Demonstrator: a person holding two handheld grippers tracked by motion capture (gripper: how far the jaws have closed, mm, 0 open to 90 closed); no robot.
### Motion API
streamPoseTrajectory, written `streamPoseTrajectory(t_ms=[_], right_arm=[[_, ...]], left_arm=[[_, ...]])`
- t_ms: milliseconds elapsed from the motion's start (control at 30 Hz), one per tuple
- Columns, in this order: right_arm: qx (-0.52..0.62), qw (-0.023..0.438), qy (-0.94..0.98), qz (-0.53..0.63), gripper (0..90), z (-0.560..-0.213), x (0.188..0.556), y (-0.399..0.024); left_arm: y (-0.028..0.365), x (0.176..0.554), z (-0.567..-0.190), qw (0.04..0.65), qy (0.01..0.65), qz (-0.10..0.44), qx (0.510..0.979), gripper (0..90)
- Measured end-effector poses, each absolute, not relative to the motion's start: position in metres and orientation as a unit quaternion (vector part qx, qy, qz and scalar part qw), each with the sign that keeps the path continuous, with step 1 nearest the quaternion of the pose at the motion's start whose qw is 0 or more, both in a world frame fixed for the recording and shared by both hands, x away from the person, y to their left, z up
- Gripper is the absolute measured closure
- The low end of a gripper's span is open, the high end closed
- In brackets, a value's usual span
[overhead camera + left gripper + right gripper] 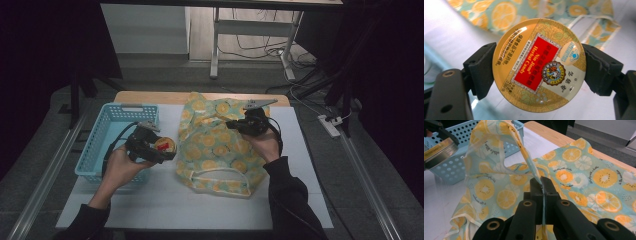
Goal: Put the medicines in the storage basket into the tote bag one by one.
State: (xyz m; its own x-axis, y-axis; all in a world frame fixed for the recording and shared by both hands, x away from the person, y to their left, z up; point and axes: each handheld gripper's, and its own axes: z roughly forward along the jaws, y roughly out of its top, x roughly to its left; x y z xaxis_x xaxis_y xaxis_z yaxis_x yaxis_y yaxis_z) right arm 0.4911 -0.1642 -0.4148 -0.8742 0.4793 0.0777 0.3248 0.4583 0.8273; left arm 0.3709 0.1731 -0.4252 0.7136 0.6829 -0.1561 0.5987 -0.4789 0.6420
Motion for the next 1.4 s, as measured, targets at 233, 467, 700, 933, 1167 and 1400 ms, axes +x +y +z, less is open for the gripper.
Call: streamPoseTrajectory(t_ms=[233, 467, 700, 933, 1167, 1400], right_arm=[[0.242, 0.083, 0.848, 0.464, 89.2, -0.418, 0.493, -0.165], [0.246, 0.085, 0.849, 0.461, 89.2, -0.422, 0.496, -0.166], [0.246, 0.086, 0.847, 0.463, 89.2, -0.421, 0.496, -0.166], [0.247, 0.087, 0.847, 0.462, 89.2, -0.422, 0.496, -0.165], [0.247, 0.090, 0.848, 0.461, 89.2, -0.423, 0.496, -0.165], [0.253, 0.095, 0.842, 0.468, 89.2, -0.423, 0.498, -0.169]], left_arm=[[0.145, 0.372, -0.421, 0.350, 0.342, 0.055, 0.870, 20.2], [0.117, 0.378, -0.422, 0.352, 0.320, 0.049, 0.878, 20.2], [0.092, 0.385, -0.426, 0.348, 0.300, 0.043, 0.887, 20.2], [0.067, 0.398, -0.436, 0.347, 0.294, 0.035, 0.890, 20.1], [0.051, 0.413, -0.446, 0.341, 0.295, 0.038, 0.892, 20.1], [0.036, 0.427, -0.453, 0.339, 0.293, 0.041, 0.893, 20.1]])
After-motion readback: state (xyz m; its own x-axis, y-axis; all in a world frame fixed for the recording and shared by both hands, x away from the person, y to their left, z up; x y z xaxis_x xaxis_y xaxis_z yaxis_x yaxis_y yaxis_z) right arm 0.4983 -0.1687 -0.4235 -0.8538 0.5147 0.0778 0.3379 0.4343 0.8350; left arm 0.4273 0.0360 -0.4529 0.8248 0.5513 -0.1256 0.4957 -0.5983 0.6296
